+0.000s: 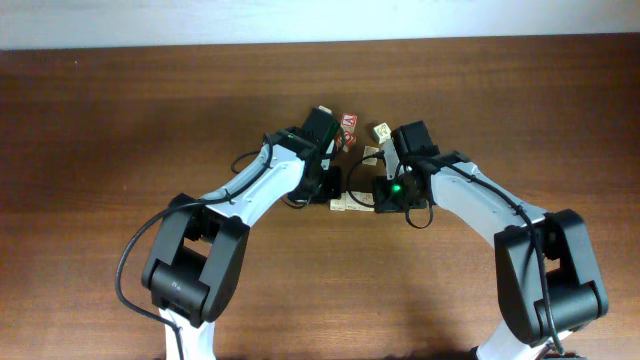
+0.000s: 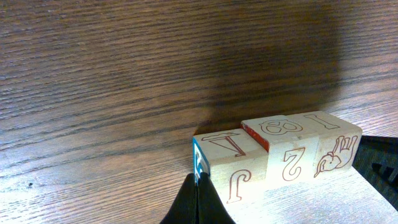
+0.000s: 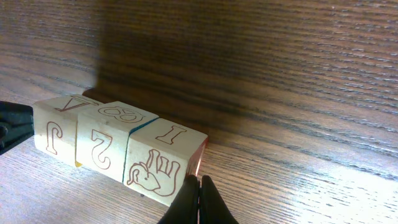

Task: Rotate 3 blocks
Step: 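Close both grippers on the ends of the three-block row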

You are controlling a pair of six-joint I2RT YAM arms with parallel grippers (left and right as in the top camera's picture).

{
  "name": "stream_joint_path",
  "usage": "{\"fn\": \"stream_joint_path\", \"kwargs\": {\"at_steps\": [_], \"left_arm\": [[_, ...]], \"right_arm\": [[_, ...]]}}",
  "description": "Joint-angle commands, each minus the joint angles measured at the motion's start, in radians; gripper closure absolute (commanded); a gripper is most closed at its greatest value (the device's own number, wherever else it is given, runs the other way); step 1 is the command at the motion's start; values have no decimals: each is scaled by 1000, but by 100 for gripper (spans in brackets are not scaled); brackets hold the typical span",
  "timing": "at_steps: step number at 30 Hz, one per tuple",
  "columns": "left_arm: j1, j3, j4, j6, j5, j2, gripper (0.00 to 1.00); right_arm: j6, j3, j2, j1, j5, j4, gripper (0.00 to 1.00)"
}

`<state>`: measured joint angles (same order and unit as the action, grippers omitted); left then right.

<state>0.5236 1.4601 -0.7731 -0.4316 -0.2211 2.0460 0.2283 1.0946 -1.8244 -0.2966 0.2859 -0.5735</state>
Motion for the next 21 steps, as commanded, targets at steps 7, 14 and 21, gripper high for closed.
{"fn": "stream_joint_path", "kwargs": {"at_steps": [7, 14, 21], "left_arm": [[-3, -6, 6, -10, -9, 3, 100], [-3, -6, 6, -9, 61, 3, 100], [-64, -6, -23, 3, 72, 3, 100]], "right_arm": [[-11, 24, -11, -16, -35, -50, 96], [-11, 39, -11, -16, -78, -77, 96], [-11, 119, -10, 37, -99, -103, 96]]}}
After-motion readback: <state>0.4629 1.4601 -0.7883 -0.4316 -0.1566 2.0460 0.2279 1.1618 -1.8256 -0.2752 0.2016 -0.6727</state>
